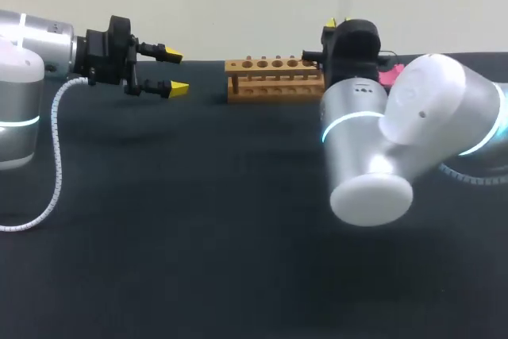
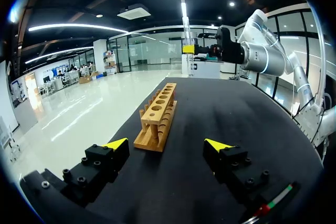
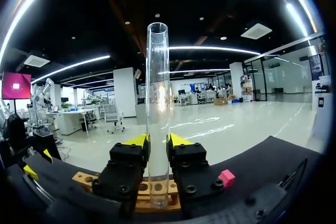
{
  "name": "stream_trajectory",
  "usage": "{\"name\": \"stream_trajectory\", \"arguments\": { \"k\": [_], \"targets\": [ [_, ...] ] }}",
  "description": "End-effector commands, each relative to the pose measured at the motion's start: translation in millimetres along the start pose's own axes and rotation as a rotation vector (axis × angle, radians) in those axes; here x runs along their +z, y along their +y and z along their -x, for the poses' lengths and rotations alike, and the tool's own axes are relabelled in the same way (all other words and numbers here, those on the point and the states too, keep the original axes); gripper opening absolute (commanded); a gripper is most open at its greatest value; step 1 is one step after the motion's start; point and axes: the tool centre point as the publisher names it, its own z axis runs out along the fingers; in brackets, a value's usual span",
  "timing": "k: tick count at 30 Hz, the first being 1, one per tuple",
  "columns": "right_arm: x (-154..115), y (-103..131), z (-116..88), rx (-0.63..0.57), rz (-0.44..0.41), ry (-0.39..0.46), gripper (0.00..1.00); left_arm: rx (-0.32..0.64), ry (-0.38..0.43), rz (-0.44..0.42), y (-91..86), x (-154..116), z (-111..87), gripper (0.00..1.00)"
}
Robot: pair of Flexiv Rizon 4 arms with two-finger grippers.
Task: Grasp the test tube, adjust it, and insert it.
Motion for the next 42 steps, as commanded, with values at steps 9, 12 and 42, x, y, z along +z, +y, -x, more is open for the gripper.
{"name": "stream_trajectory", "arguments": {
  "k": [9, 12, 42],
  "targets": [
    [31, 23, -2, 0.004, 0.067, -0.059, 0.0, 0.002, -0.002, 0.004, -0.8, 0, -0.7, 1.0],
    [38, 28, -3, 0.006, 0.081, -0.066, 0.0, 0.002, -0.002, 0.004, -0.8, 0, -0.7, 1.0],
    [63, 37, -35, 0.022, 0.141, -0.016, 0.0, 0.002, -0.002, 0.004, -0.8, 0, -0.7, 1.0]
  ]
}}
